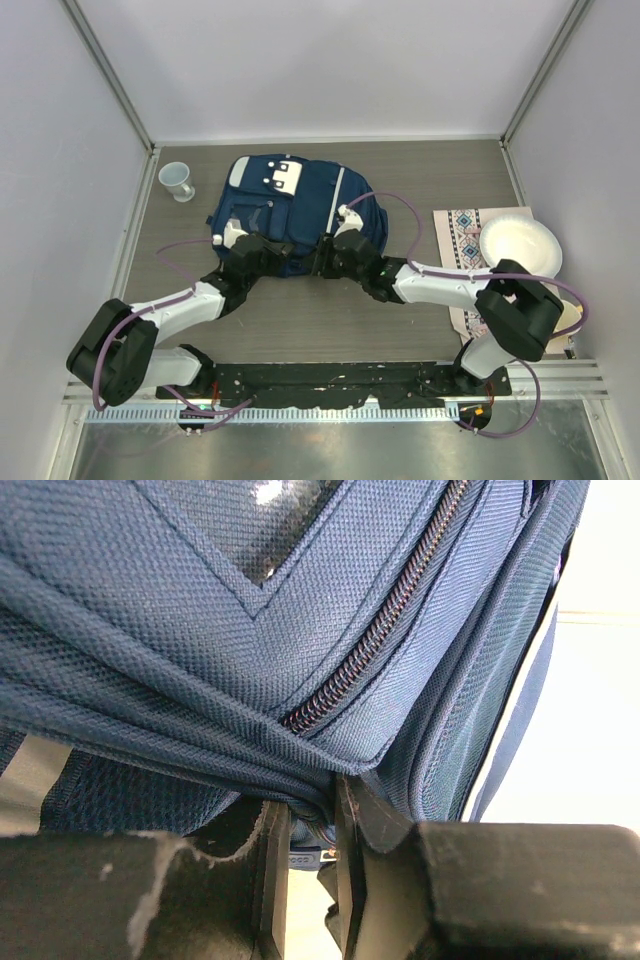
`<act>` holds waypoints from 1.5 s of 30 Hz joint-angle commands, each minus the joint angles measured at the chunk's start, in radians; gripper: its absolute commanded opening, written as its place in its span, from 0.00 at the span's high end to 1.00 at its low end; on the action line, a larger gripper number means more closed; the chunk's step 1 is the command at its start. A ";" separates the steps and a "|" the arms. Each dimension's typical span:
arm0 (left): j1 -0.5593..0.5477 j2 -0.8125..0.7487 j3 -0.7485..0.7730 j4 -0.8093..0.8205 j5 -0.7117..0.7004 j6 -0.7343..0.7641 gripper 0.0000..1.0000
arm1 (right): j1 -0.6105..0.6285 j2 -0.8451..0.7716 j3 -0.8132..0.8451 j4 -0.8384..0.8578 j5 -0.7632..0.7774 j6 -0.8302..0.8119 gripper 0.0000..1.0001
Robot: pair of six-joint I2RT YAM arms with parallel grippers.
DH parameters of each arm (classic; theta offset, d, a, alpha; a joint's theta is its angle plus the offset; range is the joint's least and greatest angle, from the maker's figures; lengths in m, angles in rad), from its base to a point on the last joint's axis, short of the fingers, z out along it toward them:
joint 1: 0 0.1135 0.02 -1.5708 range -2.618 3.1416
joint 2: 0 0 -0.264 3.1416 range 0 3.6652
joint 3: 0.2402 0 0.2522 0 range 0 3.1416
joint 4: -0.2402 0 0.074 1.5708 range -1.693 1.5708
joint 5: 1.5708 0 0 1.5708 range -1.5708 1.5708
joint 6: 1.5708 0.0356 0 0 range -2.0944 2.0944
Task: Pack the student bag
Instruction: Zip the student bag at the center of the board.
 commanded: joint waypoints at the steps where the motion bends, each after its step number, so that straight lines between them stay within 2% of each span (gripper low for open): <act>1: -0.001 -0.025 0.029 0.023 0.016 0.022 0.87 | 0.007 0.031 0.051 0.042 0.043 0.004 0.54; 4: -0.001 -0.028 0.025 0.035 0.017 0.020 0.88 | 0.005 0.028 0.047 0.036 0.058 0.003 0.55; 5: -0.001 -0.028 0.026 0.035 0.017 0.022 0.91 | 0.007 0.031 0.047 0.033 0.061 0.001 0.56; 14: -0.001 -0.009 0.048 0.033 0.072 0.065 1.00 | 0.005 0.071 0.030 0.085 0.087 -0.050 0.59; 18: -0.001 0.015 0.052 0.056 0.108 0.066 1.00 | 0.016 0.069 -0.030 0.221 0.115 -0.051 0.59; 24: -0.001 0.034 0.052 0.093 0.144 0.043 1.00 | 0.059 0.103 -0.082 0.338 0.211 -0.056 0.60; 30: -0.001 0.040 0.043 0.112 0.163 0.031 1.00 | 0.062 0.132 -0.087 0.393 0.299 -0.083 0.68; 39: -0.001 0.000 0.023 0.078 0.143 0.051 1.00 | 0.062 0.079 -0.098 0.327 0.399 -0.152 0.99; 45: 0.000 -0.063 0.032 -0.028 0.092 0.124 1.00 | 0.063 -0.010 -0.118 0.223 0.403 -0.229 0.99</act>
